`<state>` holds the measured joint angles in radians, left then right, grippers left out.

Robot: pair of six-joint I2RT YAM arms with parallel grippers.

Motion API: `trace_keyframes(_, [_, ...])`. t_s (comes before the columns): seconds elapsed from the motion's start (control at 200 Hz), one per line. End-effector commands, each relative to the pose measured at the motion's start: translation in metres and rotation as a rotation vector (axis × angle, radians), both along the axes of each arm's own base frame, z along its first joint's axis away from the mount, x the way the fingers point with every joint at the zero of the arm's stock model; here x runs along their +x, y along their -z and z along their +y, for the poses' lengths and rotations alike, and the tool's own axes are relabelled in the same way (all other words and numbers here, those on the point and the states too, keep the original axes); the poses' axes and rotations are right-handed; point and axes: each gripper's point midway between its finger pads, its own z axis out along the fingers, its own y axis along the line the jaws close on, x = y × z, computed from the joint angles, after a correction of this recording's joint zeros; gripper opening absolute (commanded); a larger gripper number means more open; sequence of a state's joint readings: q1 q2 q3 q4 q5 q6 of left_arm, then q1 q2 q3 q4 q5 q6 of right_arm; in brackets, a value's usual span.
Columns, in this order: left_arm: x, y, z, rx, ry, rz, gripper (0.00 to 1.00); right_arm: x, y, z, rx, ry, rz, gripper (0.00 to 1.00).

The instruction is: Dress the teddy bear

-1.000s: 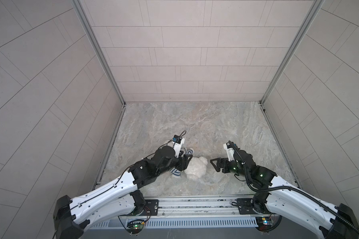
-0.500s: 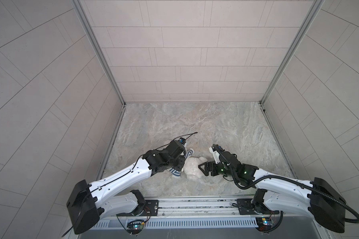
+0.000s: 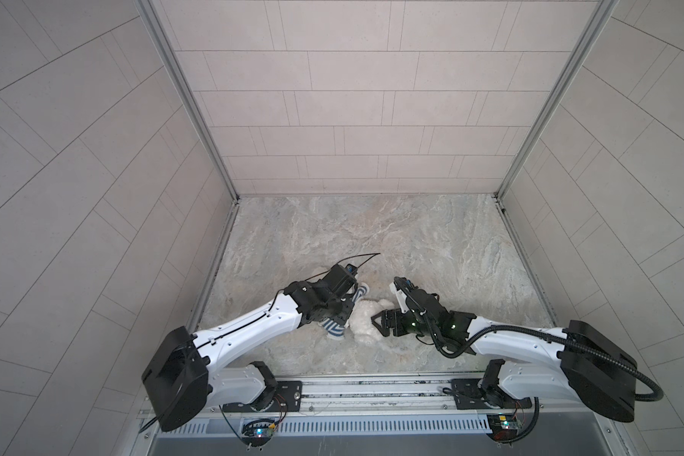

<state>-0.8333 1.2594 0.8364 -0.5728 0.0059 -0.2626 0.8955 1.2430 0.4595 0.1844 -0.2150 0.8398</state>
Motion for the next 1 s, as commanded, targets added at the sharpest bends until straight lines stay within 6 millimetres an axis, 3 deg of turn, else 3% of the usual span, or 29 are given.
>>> trace_keyframes(0.0, [0.000,0.012,0.001,0.011,0.005,0.012,0.22,0.005,-0.008,0.009,0.037,0.015,0.000,0.89])
trace_keyframes(0.105, [-0.001,0.015,-0.001,-0.006,0.000,0.017,0.16,0.004,-0.004,0.011,0.032,0.015,0.017,0.79])
trace_keyframes(0.335, [0.000,0.007,0.000,-0.018,-0.004,-0.001,0.00,0.005,-0.007,0.011,0.035,0.015,0.010,0.40])
trace_keyframes(0.586, [0.003,-0.012,0.006,-0.033,-0.026,-0.046,0.00,0.003,-0.016,0.004,-0.027,-0.029,-0.041,0.00])
trace_keyframes(0.746, [0.008,-0.034,0.019,-0.150,-0.083,-0.054,0.00,-0.001,-0.025,-0.011,-0.185,-0.074,-0.144,0.00])
trace_keyframes(0.996, [0.018,-0.037,0.053,-0.244,-0.235,-0.049,0.00,-0.009,-0.035,-0.038,-0.421,-0.124,-0.314,0.00])
